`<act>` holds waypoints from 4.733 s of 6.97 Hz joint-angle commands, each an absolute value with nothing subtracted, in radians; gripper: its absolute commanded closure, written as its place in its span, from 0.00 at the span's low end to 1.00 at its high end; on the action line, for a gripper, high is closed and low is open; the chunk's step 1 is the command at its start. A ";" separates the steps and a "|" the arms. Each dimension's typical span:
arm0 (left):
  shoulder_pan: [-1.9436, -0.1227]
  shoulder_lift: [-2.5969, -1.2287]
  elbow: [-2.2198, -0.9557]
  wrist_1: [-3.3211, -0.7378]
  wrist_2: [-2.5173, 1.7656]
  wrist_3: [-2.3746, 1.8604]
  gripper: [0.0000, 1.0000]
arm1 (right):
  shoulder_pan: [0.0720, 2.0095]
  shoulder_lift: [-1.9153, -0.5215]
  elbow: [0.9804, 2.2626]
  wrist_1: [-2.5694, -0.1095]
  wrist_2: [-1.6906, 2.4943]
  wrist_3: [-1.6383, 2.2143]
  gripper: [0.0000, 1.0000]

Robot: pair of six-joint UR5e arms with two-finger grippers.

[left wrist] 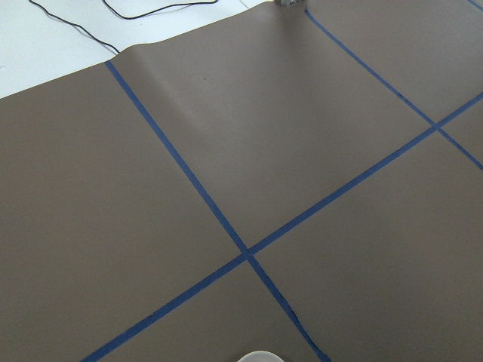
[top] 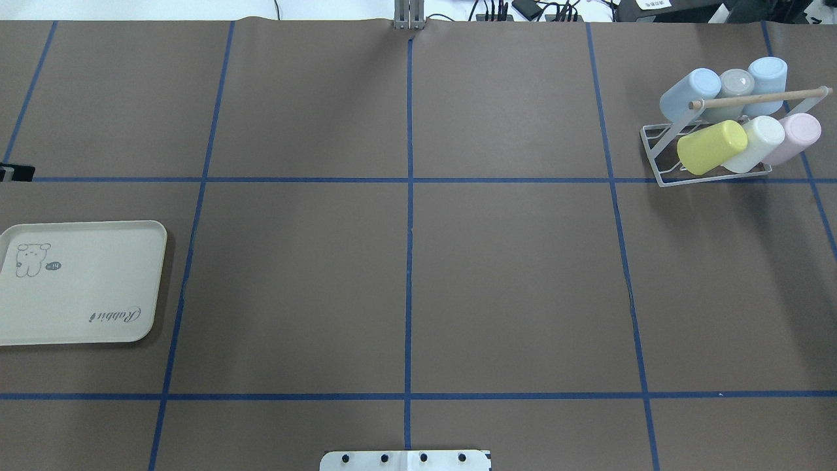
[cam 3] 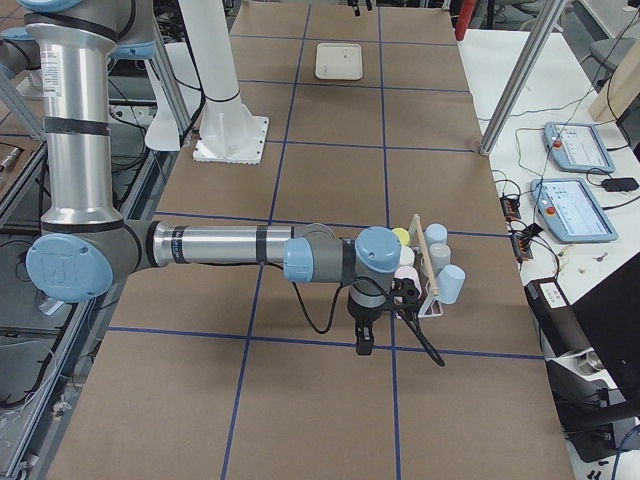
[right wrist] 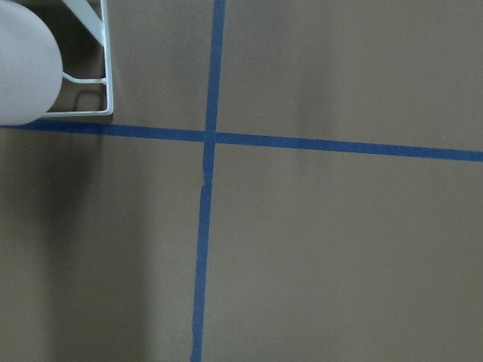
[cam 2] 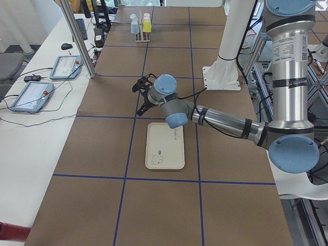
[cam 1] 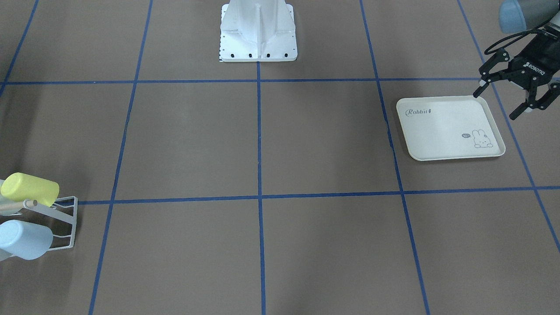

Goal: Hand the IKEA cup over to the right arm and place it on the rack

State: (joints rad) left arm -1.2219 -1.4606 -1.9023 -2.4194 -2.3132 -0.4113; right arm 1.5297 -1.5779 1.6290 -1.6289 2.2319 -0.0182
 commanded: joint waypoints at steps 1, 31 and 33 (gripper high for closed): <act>-1.300 -1.421 -1.862 -2.316 -2.307 -0.335 0.00 | 1.531 -1.546 1.631 -1.706 2.220 -0.018 0.00; -1.571 -1.347 -1.776 -1.595 -2.253 0.081 0.00 | 1.539 -1.617 1.717 -1.701 2.299 -0.018 0.00; -1.574 -1.345 -1.776 -1.594 -2.252 0.084 0.00 | 1.539 -1.617 1.717 -1.700 2.299 -0.018 0.00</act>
State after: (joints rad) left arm -1.5714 -1.3494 -1.7768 -1.5946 -2.2524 0.0830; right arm 1.5386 -1.6168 1.7159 -1.7009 2.2994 -0.0183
